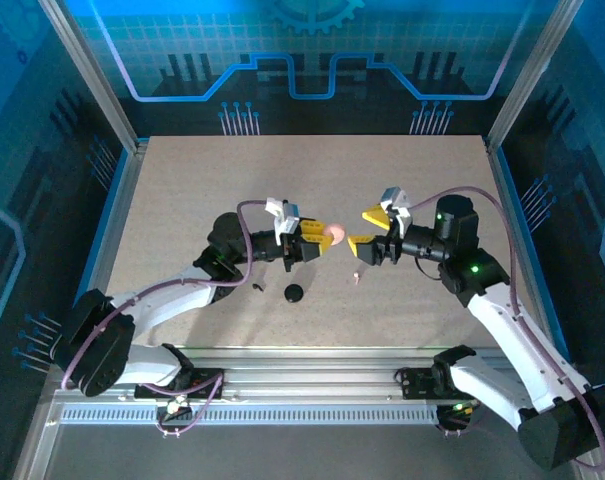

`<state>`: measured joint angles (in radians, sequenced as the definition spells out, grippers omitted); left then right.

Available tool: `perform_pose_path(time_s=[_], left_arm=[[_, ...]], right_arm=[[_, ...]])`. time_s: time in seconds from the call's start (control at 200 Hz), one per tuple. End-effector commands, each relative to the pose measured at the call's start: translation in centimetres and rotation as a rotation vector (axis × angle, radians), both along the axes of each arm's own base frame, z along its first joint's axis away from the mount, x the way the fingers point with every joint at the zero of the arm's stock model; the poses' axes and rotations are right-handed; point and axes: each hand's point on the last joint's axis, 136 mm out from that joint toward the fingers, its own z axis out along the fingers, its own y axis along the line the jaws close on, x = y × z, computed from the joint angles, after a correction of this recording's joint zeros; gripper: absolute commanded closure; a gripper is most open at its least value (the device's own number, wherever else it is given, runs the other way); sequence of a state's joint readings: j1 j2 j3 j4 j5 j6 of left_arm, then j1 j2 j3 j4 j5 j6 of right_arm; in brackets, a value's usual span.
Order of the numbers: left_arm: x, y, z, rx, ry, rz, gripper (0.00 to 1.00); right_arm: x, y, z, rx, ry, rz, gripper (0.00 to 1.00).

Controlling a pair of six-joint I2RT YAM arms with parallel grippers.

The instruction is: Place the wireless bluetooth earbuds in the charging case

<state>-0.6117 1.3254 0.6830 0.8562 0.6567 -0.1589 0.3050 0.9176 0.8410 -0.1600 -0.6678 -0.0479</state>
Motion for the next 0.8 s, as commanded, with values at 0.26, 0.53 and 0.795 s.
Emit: perform_pose_path(time_s=[0.26, 0.53, 0.795], left_arm=[[-2.0, 0.1, 2.7, -0.032, -0.083, -0.068, 0.79], [-2.2, 0.3, 3.2, -0.040, -0.098, -0.069, 0.79], [-2.3, 0.4, 3.3, -0.040, -0.101, -0.065, 0.79]], right_arm=[[-2.5, 1.0, 0.5, -0.087, -0.113, 0.291, 0.38], [-2.7, 2.3, 1.3, -0.057, -0.085, 0.407, 0.41], [-3.3, 3.5, 1.3, -0.060, -0.065, 0.490, 0.47]])
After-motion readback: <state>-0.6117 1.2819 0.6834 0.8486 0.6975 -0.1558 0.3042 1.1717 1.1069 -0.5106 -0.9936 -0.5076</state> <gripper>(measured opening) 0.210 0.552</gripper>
